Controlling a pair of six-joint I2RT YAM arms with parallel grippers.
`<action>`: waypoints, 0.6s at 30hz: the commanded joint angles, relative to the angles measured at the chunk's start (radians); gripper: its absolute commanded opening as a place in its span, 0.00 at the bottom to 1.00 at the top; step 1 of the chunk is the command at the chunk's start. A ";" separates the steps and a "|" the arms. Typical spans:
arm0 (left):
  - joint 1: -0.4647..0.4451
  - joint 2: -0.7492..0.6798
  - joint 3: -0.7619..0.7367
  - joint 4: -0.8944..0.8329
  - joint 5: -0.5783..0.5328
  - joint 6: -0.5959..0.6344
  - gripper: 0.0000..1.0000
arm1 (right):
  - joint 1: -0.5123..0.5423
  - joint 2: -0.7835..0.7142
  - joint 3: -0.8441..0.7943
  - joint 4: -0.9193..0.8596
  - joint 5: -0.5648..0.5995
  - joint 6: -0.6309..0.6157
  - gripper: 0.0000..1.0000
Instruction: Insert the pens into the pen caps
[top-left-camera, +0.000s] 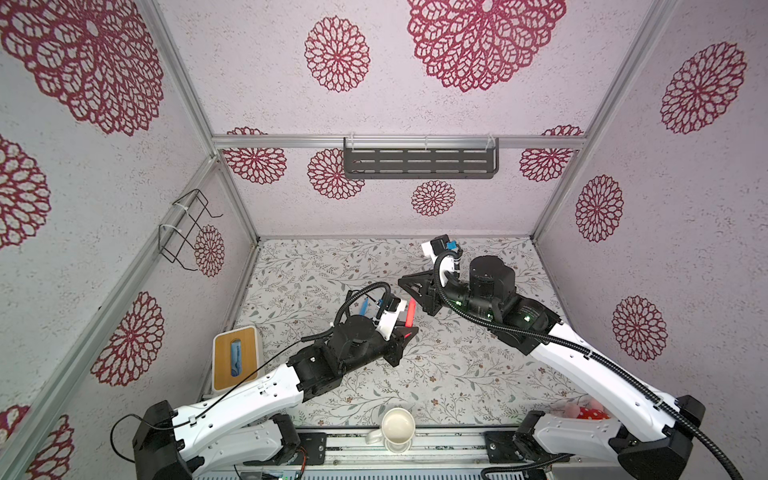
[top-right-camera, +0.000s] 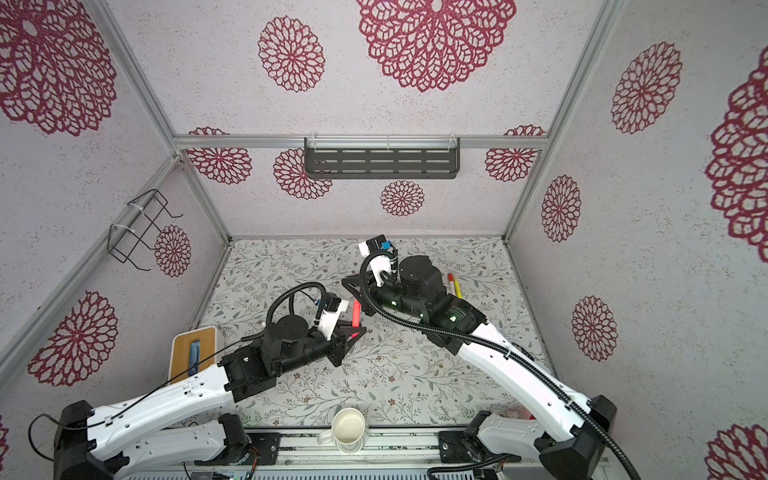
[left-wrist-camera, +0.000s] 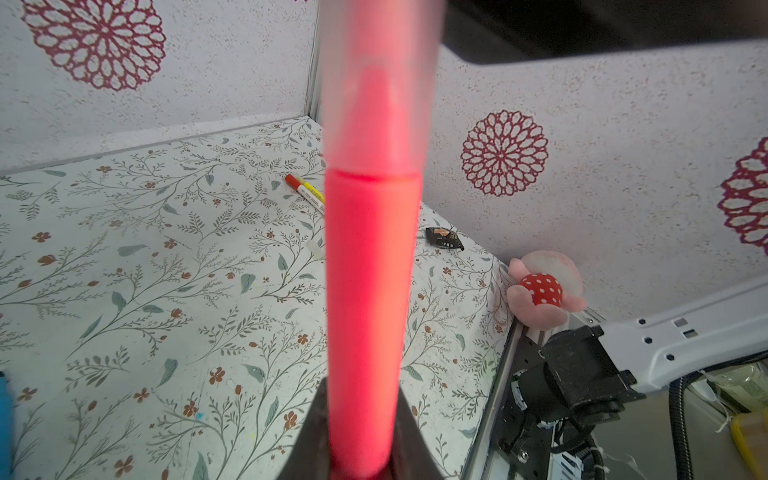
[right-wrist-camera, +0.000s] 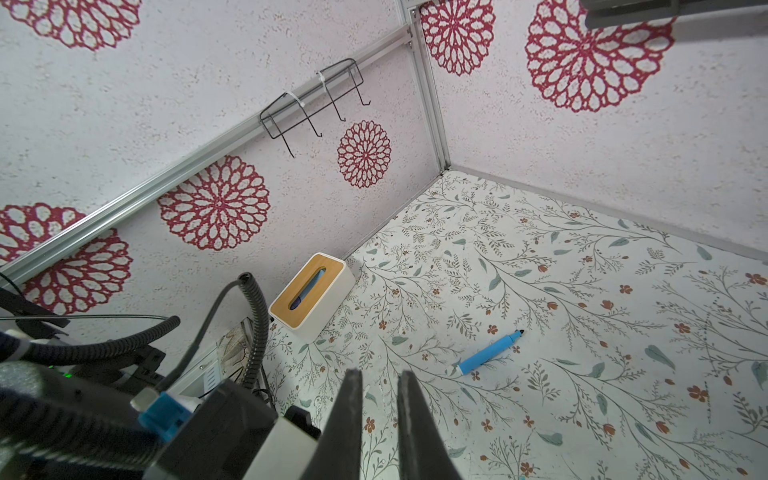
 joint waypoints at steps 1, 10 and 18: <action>0.001 -0.002 0.059 0.059 -0.016 0.023 0.00 | 0.001 -0.025 -0.035 -0.024 0.000 0.005 0.00; 0.022 -0.001 0.070 0.055 0.002 0.018 0.00 | 0.001 -0.045 -0.104 -0.001 -0.001 0.031 0.00; 0.081 -0.011 0.061 0.095 0.070 -0.016 0.00 | 0.000 -0.050 -0.153 0.031 -0.014 0.060 0.00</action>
